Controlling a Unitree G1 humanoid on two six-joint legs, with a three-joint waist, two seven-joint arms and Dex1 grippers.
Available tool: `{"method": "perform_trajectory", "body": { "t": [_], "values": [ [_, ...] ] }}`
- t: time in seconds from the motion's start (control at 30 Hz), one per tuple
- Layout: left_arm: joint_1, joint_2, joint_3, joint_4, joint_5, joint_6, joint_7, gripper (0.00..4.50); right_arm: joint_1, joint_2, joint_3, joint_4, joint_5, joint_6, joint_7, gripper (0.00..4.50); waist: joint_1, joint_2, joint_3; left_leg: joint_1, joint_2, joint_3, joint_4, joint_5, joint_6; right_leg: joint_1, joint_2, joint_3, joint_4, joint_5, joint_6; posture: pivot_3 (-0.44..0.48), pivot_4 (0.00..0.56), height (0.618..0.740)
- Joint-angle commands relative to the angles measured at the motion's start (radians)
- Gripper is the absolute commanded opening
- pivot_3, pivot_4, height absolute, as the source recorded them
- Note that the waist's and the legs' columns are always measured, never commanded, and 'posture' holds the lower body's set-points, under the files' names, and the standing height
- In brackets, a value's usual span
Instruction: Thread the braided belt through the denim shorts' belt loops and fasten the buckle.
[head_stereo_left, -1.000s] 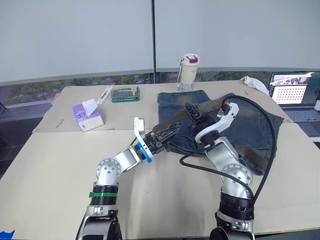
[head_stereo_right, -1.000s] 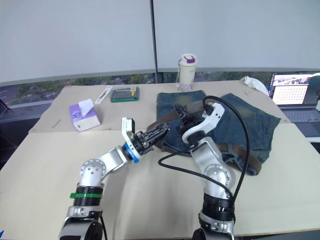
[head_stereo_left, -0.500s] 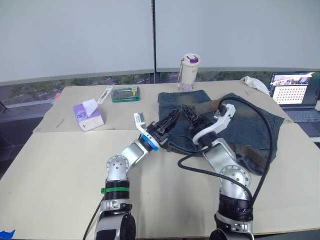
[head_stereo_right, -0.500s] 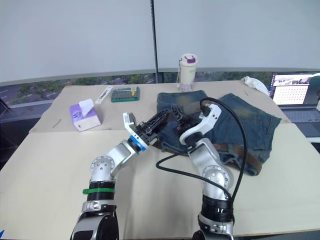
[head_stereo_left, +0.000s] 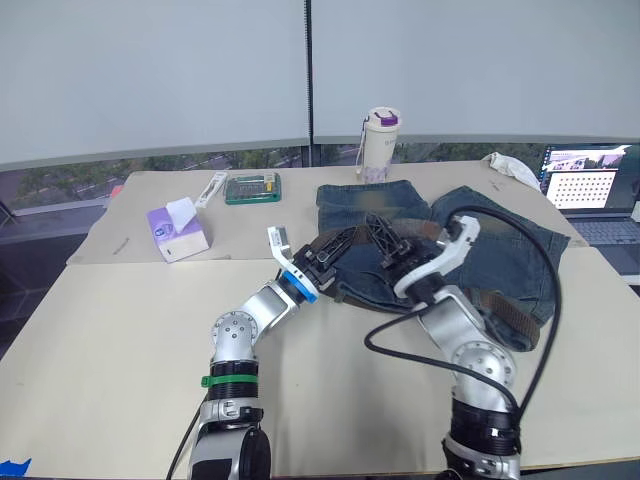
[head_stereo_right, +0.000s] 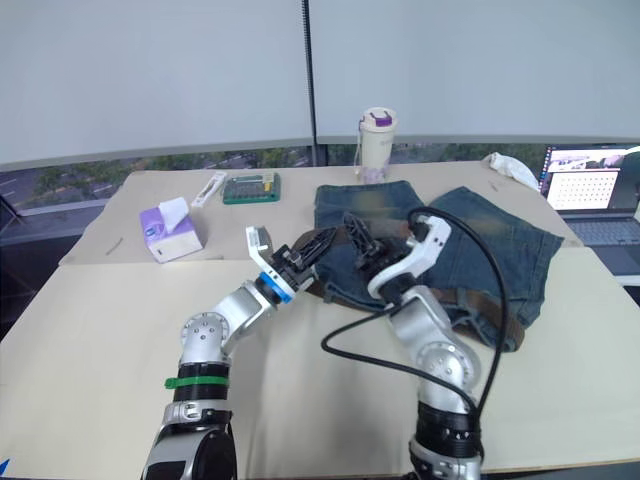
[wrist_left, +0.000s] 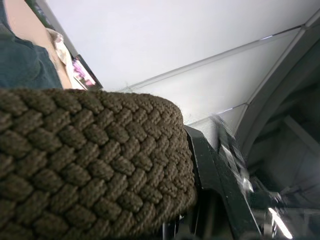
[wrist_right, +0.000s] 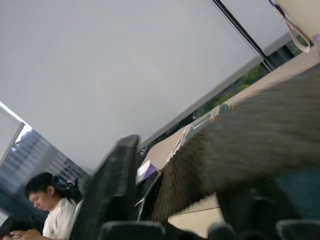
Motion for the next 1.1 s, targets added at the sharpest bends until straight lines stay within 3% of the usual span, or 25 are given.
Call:
{"method": "perform_trajectory", "body": {
  "t": [0.03,0.3,0.57,0.77,1.07,1.1],
  "values": [
    [-0.014,0.006,0.006,-0.009,0.002,-0.010,-0.022,0.00,0.019,-0.039,-0.035,-0.079,0.081,0.005,-0.001,2.45,0.000,0.000,0.000,0.000,0.000,0.000,0.000,-0.001,0.001,0.000,0.000,0.000,0.000,0.000,0.000,0.000,0.150,0.740],
    [0.004,0.032,-0.032,-0.025,0.036,0.014,-0.066,0.00,0.007,-0.045,-0.060,-0.050,0.083,-0.062,-0.048,2.45,0.000,0.000,0.000,0.000,0.000,0.000,0.000,-0.002,0.003,0.000,0.000,0.000,0.000,0.000,0.000,0.000,0.150,0.740],
    [0.005,0.036,-0.023,-0.005,0.061,-0.007,-0.071,0.00,0.005,-0.044,-0.073,-0.046,0.107,-0.107,-0.058,0.02,0.002,-0.001,0.000,0.000,0.000,0.000,0.000,-0.002,0.003,0.000,0.000,0.000,-0.001,0.000,0.000,0.000,0.150,0.740],
    [0.000,0.043,-0.013,0.003,0.073,-0.010,-0.085,0.00,0.019,-0.065,-0.057,-0.057,0.106,-0.107,-0.043,0.02,0.002,-0.001,0.000,0.000,0.000,0.000,0.000,-0.002,0.003,0.000,0.000,0.000,-0.001,0.000,0.000,0.000,0.150,0.740],
    [0.022,0.017,-0.055,-0.073,-0.007,0.113,-0.129,3.07,-0.013,-0.032,-0.009,-0.043,0.092,-0.116,-0.066,0.00,0.001,-0.001,0.000,0.000,0.000,0.000,0.000,-0.002,0.003,0.000,0.000,0.000,-0.001,0.000,0.000,0.000,0.150,0.740],
    [0.021,0.011,-0.052,-0.077,-0.022,0.123,-0.130,3.07,-0.015,-0.027,-0.002,-0.044,0.092,-0.115,-0.068,0.00,0.002,-0.001,0.000,0.000,0.000,0.000,0.000,-0.002,0.003,0.000,0.000,0.000,-0.001,0.000,0.000,0.000,0.150,0.740]
  ]
}}
